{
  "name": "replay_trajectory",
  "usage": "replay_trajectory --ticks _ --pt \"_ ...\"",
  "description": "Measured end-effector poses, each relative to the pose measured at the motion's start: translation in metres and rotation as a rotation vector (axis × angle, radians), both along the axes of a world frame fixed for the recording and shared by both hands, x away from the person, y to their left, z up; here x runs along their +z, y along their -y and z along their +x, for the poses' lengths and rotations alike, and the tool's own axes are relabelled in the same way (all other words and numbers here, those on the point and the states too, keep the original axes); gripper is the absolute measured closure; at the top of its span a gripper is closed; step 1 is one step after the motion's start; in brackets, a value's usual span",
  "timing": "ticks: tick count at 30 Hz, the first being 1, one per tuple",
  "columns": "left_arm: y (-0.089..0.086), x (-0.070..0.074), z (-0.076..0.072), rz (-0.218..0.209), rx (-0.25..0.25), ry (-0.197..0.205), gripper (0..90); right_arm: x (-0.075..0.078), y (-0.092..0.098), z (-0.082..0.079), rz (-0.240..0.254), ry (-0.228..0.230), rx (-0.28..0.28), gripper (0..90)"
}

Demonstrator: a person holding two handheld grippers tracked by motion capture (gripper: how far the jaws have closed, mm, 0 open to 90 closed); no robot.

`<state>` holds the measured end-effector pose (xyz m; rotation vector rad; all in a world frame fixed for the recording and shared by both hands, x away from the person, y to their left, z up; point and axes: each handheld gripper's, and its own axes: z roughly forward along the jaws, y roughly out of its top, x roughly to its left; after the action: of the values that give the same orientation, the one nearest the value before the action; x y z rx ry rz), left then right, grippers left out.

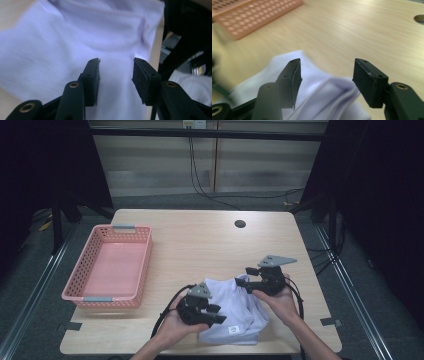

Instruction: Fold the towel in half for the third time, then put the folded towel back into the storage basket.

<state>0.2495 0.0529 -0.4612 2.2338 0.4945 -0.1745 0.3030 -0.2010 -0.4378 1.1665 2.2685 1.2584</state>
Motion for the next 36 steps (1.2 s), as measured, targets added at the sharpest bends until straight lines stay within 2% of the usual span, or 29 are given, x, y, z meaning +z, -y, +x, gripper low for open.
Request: replay_trajectory --ticks 1,3,5,6,8,9,11,14,16,17,18,20,23,24,25,26,27,28,30,33,36 --pt "0.000 -0.005 -0.002 0.003 -0.008 -0.004 55.2 -0.004 -0.004 0.007 -0.034 -0.012 -0.015 39.4" --pt "0.001 -0.013 -0.005 0.017 0.006 -0.006 54.8 -0.014 -0.006 0.015 -0.072 -0.050 -0.031 40.0" --pt "0.002 -0.017 -0.007 0.023 0.001 -0.007 52.9 -0.023 -0.006 0.015 -0.099 -0.075 -0.039 40.7" --pt "0.002 -0.018 -0.007 0.009 0.006 -0.004 52.7 -0.027 -0.005 0.013 -0.128 -0.078 -0.046 44.0" --pt "0.001 -0.019 -0.007 0.013 0.023 -0.009 52.6 -0.032 0.000 0.010 -0.138 -0.086 -0.057 47.2" --pt "0.001 -0.020 -0.006 0.014 0.010 -0.016 52.6 -0.034 0.005 0.007 -0.138 -0.086 -0.066 49.2" --pt "0.001 -0.021 -0.008 0.020 -0.001 0.015 52.5 -0.035 0.014 0.002 -0.165 -0.079 -0.083 49.4" --pt "0.000 -0.022 -0.007 0.001 0.005 -0.002 52.0 -0.043 0.028 -0.002 -0.178 -0.106 -0.079 49.3" --pt "-0.002 -0.020 -0.007 0.009 -0.001 -0.002 51.8 -0.049 0.035 -0.002 -0.152 -0.119 -0.066 49.5" --pt "-0.004 -0.018 -0.008 0.001 0.014 0.002 51.7 -0.050 0.036 -0.002 -0.143 -0.121 -0.066 49.4" --pt "-0.007 -0.016 -0.009 -0.011 0.026 -0.002 51.3 -0.050 0.036 -0.002 -0.144 -0.124 -0.065 49.8" --pt "-0.015 -0.012 -0.012 0.001 0.051 -0.005 47.2 -0.050 0.036 -0.002 -0.154 -0.114 -0.044 49.6" --pt "-0.033 -0.009 -0.020 -0.010 0.078 0.000 43.2 -0.048 0.039 0.001 -0.123 -0.105 -0.020 39.0" --pt "-0.038 -0.009 -0.022 -0.015 0.089 0.001 41.5 -0.047 0.040 0.002 -0.096 -0.101 -0.008 35.4" --pt "-0.042 -0.009 -0.023 -0.002 0.095 0.004 39.3 -0.047 0.041 0.004 -0.068 -0.107 0.016 33.0" --pt "-0.047 -0.011 -0.024 0.014 0.116 0.001 37.4 -0.046 0.040 0.005 -0.066 -0.107 0.020 28.8" --pt "-0.049 -0.013 -0.024 0.013 0.124 -0.020 35.2 -0.046 0.038 0.006 -0.054 -0.106 0.031 27.1" --pt "-0.050 -0.015 -0.023 0.020 0.117 -0.030 33.5 -0.046 0.036 0.008 -0.039 -0.118 0.050 26.5" --pt "-0.048 -0.022 -0.023 0.034 0.084 -0.048 33.9 -0.049 0.033 0.010 -0.059 -0.109 0.042 25.4" --pt "-0.040 -0.027 -0.022 0.068 0.070 -0.034 30.9 -0.057 0.030 0.013 -0.060 -0.160 0.069 23.8" --pt "-0.035 -0.029 -0.022 0.067 0.074 -0.040 29.8 -0.058 0.031 0.015 -0.044 -0.163 0.085 23.0"
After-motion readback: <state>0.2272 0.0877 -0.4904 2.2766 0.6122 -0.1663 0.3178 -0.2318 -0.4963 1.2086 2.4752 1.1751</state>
